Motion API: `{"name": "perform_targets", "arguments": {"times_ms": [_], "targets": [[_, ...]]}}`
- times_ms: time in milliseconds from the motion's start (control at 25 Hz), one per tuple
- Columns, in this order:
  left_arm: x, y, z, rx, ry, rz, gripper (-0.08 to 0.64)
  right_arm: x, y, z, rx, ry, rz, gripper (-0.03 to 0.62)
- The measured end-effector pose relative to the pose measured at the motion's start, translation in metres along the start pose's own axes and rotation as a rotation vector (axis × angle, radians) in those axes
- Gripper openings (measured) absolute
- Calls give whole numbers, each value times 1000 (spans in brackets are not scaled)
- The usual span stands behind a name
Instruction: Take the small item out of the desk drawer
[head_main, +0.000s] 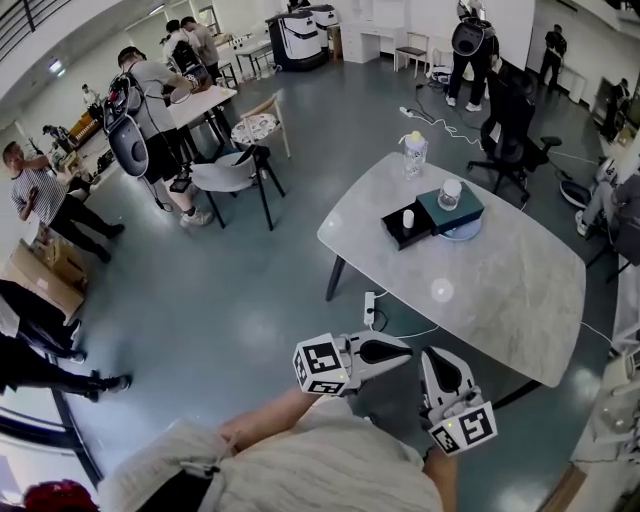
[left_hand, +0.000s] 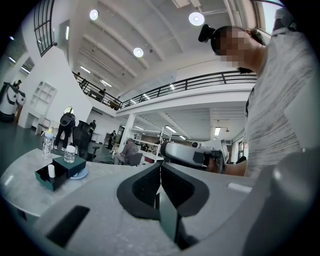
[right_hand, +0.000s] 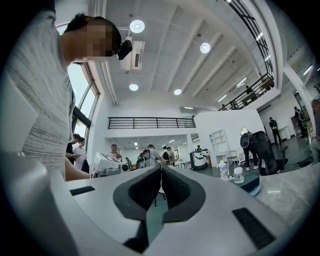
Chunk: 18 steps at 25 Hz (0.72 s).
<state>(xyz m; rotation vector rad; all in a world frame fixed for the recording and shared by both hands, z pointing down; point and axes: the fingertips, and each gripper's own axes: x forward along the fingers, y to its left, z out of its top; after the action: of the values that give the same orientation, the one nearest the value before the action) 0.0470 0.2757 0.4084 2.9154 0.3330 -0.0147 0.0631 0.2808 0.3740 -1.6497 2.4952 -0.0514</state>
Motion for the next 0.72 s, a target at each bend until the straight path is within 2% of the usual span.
{"name": "perform_targets", "arguments": {"times_ms": [360, 720], "targets": [[6, 63, 15, -7, -2, -5, 16, 48, -41, -2, 3, 5, -23, 11], [-12, 162, 42, -7, -25, 29, 15, 140, -81, -9, 21, 16, 9, 11]]}}
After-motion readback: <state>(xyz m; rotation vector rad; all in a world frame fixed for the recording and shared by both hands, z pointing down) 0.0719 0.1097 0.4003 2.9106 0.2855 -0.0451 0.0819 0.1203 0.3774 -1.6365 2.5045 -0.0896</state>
